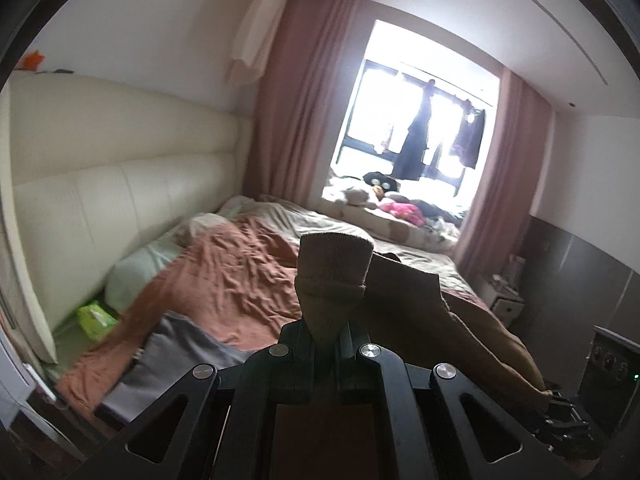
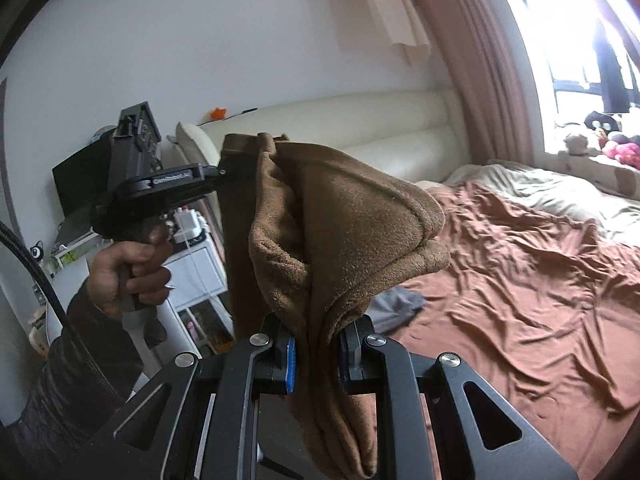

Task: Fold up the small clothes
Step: 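Lift the folded shirt off the bed with both grippers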

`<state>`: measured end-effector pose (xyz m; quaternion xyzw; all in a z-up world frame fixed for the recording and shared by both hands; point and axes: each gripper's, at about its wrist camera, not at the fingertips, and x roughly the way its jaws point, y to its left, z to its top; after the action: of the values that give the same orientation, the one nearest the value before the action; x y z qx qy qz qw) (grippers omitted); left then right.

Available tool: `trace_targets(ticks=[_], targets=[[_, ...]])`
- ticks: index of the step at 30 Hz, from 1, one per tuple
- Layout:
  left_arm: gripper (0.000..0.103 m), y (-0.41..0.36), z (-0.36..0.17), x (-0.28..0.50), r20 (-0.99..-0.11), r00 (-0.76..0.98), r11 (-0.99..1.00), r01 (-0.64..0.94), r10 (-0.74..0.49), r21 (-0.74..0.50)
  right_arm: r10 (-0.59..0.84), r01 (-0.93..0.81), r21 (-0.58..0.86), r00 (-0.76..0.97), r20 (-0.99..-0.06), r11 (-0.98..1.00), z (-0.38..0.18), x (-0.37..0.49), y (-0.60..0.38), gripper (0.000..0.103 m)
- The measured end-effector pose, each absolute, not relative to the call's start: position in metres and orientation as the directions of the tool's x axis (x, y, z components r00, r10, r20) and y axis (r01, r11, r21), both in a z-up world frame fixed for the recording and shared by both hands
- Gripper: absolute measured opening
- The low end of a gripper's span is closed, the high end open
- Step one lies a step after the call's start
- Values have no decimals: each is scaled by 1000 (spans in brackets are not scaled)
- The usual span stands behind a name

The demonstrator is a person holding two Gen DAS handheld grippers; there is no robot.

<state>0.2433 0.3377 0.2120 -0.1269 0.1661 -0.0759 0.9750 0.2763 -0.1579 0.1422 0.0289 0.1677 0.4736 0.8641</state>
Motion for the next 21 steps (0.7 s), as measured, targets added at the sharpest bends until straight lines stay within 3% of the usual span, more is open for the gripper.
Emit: trace_targets(ticks=[10, 21], targets=[[6, 431, 193, 237, -312, 947, 955, -19, -78, -296, 859, -860, 173, 421, -291, 480, 136, 305, -93, 12], [6, 494, 171, 240, -378, 923, 944, -189, 77, -269, 894, -909, 181, 305, -329, 376, 122, 338, -14, 12]])
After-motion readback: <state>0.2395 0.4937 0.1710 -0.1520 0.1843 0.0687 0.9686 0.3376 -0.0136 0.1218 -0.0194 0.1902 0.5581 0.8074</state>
